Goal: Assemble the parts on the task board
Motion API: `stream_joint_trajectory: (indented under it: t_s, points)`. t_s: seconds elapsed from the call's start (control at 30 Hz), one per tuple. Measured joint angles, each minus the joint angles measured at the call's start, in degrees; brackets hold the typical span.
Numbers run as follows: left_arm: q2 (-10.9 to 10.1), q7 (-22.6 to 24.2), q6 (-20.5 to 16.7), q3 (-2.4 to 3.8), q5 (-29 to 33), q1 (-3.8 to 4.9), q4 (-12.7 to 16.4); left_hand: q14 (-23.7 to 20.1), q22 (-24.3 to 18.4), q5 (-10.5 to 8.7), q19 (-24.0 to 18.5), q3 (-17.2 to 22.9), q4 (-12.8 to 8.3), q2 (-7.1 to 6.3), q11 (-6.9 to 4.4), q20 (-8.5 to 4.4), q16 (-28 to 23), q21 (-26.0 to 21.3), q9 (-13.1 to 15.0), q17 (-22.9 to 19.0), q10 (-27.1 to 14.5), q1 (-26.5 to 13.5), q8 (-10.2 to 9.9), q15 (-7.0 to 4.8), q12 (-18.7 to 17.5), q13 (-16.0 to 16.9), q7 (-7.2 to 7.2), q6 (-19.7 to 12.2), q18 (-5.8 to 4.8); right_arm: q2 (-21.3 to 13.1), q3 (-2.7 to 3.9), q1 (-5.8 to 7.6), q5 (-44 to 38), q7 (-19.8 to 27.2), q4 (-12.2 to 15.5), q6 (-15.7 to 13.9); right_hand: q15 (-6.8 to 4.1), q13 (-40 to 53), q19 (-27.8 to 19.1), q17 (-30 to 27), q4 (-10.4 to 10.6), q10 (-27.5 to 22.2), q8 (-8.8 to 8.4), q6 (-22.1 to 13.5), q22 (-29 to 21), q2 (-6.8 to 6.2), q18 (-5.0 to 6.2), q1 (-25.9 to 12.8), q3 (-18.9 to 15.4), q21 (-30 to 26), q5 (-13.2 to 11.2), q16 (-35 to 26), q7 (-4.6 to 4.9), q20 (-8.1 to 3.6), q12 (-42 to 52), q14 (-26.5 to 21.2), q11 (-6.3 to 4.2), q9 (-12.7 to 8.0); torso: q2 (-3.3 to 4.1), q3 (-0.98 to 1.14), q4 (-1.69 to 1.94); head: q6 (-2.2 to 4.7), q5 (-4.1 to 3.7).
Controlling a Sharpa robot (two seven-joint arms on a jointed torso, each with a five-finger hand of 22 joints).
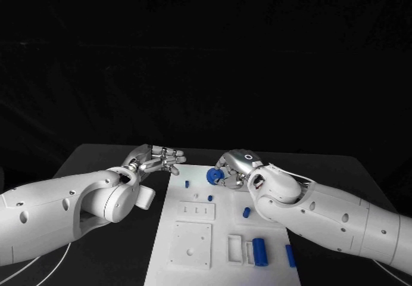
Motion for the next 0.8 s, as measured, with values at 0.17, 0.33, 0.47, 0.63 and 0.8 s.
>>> stream_joint_trajectory:
  t_s: [0.17,0.33,0.47,0.63,0.8]
  points:
    - [0.21,0.00,-0.01,0.00,-0.01,0.00,-0.04,0.00,0.22,0.22,0.00,0.26,-0.26,0.00,0.00,0.00,0.00,0.00,0.00,0.00,0.00,0.00,0.00,0.00,0.00,0.00,0.00,0.00,0.00,1.30,-0.67,-0.23,-0.61,-0.49,-0.82,-0.01,0.00,-0.08,0.00,-0.13,0.39,0.00,-0.01,-0.01,0.00,0.00,0.00,0.00,0.06,0.00,-0.22,0.00,0.00,0.00,-0.23,0.00,0.00,-0.03,0.00,-0.03,0.05,-0.01,0.51]
    - [0.33,0.00,-0.02,0.00,-0.02,0.00,-0.07,0.00,0.22,0.22,0.00,0.26,-0.26,0.00,0.00,0.00,0.00,0.00,0.00,0.00,0.00,0.00,0.00,0.00,0.00,0.00,0.00,0.00,0.00,2.57,-1.10,-0.85,-1.06,-0.83,-1.86,0.04,0.01,-0.13,0.00,-0.22,0.53,0.00,-0.02,-0.01,0.00,-0.26,0.00,-0.27,-0.08,0.00,-0.22,0.00,0.01,0.00,-0.23,0.00,0.01,-0.05,0.01,-0.05,0.06,-0.17,0.85]
    - [0.41,0.00,-0.02,0.00,-0.02,0.00,-0.08,0.00,0.21,0.22,0.00,0.26,-0.26,0.00,0.00,0.00,0.00,0.00,0.00,0.00,0.00,0.00,0.00,0.00,0.00,0.00,0.00,0.00,0.00,3.16,-1.27,-1.06,-1.41,-1.17,-2.88,0.07,0.01,-0.16,0.00,-0.27,0.62,0.00,-0.02,-0.01,0.00,-0.29,0.00,-0.30,-0.17,0.00,-0.35,-0.08,0.01,0.00,-0.23,0.00,0.00,-0.05,0.02,-0.05,0.05,-0.30,0.99]
    - [0.41,0.00,-0.02,0.00,-0.03,0.00,-0.10,0.00,0.21,0.22,0.00,0.26,-0.26,0.00,0.00,0.00,0.00,0.00,0.00,0.00,0.00,0.00,0.00,0.00,0.00,0.00,0.00,0.00,0.00,3.82,-1.34,-1.18,-1.67,-1.48,-3.99,0.07,0.01,-0.28,0.00,-0.40,0.68,0.00,-0.02,-0.02,0.00,-0.29,0.00,-0.30,-0.23,0.00,-0.44,-0.22,0.01,0.00,-0.50,0.00,0.01,-0.06,0.01,-0.06,-0.01,0.24,1.60]
    - [0.45,0.00,-0.02,0.00,-0.03,0.00,-0.12,0.00,0.42,0.22,0.00,0.41,-0.41,0.00,0.00,0.00,0.00,0.00,0.00,0.00,0.00,0.00,0.00,0.00,0.00,0.00,0.00,0.00,0.00,4.36,-1.37,-1.19,-1.83,-1.75,-4.71,0.06,0.01,-0.47,0.00,-0.58,0.99,0.00,-0.02,-0.02,0.00,-0.51,0.00,-0.08,-0.24,-0.23,-0.44,-0.51,0.01,0.00,-0.76,0.00,0.01,-0.08,-0.03,-0.04,-0.06,0.74,1.88]
